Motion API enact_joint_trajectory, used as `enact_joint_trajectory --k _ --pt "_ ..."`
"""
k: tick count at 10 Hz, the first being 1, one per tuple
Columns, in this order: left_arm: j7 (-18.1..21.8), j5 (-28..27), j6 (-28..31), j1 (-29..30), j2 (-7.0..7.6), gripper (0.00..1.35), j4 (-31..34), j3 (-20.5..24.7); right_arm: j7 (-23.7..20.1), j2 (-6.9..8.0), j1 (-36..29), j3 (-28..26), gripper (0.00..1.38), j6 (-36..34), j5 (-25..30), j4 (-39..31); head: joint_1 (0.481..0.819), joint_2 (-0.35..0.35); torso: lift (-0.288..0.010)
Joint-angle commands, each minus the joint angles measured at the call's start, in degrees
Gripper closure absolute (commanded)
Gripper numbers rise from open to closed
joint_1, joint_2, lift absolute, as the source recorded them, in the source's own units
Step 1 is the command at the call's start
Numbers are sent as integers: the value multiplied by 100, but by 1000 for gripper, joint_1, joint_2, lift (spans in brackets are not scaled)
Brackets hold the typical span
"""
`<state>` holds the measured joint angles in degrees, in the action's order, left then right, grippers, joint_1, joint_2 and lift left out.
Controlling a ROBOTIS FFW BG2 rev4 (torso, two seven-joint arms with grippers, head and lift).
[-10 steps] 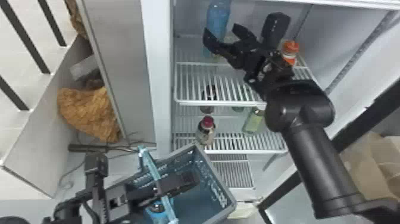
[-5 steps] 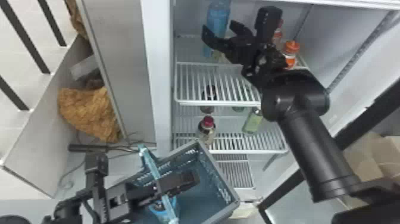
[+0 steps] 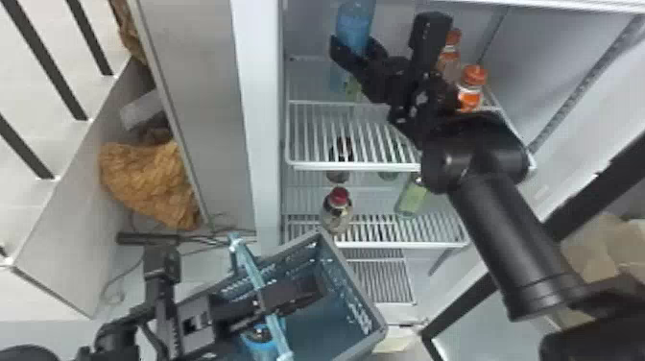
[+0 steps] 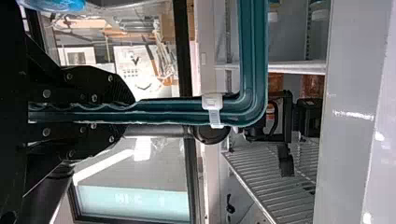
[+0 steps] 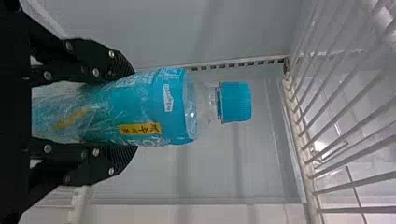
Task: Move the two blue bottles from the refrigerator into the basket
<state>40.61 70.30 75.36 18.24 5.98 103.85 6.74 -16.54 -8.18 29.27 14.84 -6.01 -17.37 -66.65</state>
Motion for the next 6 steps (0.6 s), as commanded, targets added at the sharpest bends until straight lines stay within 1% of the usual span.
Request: enact_joint_trajectory --k 1,2,4,5,6 --pt "0 8 -12 3 0 1202 0 0 1 0 -86 -22 1279 24 23 -22 695 -104 -10" --pt "0 8 2 3 0 1202 0 0 1 -8 -198 -67 1279 38 23 -149 695 -105 -10" --pt "0 8 2 18 9 1202 0 -12 -8 -44 -648 -227 1279 52 23 -810 695 -109 -10" --pt "0 8 2 18 9 1202 0 -12 -43 -70 -873 -307 1279 -158 34 -1245 695 -113 -10" --pt "0 -3 2 18 9 1202 0 -12 -60 -70 -1028 -387 1279 -158 12 -1428 695 -114 -10"
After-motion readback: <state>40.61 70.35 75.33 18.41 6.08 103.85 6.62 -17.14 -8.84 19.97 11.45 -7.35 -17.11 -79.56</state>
